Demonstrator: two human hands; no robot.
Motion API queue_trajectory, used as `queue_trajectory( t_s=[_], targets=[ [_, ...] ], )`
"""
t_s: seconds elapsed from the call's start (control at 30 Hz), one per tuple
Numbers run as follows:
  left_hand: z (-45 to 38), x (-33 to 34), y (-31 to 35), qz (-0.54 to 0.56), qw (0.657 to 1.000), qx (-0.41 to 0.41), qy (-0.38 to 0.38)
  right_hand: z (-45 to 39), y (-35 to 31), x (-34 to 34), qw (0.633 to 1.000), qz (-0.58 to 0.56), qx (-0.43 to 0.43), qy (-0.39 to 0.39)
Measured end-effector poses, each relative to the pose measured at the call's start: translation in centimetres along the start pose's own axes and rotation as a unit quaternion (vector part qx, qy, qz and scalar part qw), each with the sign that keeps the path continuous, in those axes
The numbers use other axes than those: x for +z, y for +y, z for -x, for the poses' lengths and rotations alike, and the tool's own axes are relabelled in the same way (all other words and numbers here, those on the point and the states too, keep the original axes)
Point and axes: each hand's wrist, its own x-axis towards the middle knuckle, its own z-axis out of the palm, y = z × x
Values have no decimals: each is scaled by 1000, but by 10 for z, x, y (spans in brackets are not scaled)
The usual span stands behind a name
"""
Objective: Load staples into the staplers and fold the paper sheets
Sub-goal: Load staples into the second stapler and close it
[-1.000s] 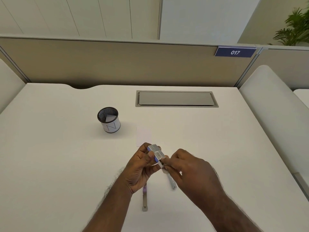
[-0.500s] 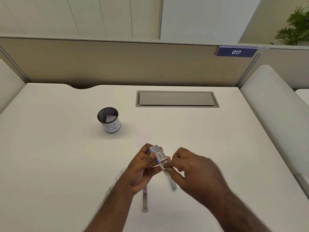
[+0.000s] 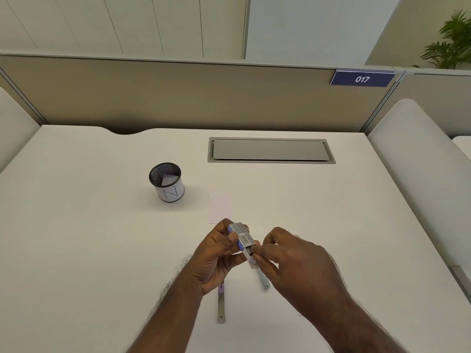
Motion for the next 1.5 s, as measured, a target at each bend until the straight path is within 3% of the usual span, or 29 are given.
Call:
queue_trajectory(
  t_s=[0.4, 0.77, 1.2, 1.5],
  targets=[
    [2, -1, 1, -30, 999, -10, -8, -7, 9, 8, 991, -43, 76, -101],
    [5, 4, 6, -86, 996, -7, -17, -17, 9, 5, 982, -41, 115, -141],
    [4, 6, 4, -93, 995, -13, -21, -18, 4, 10, 988, 14, 97, -118],
    [0, 7, 5, -65, 998, -2, -21, -13, 6, 12, 993, -23, 99, -59]
  ],
)
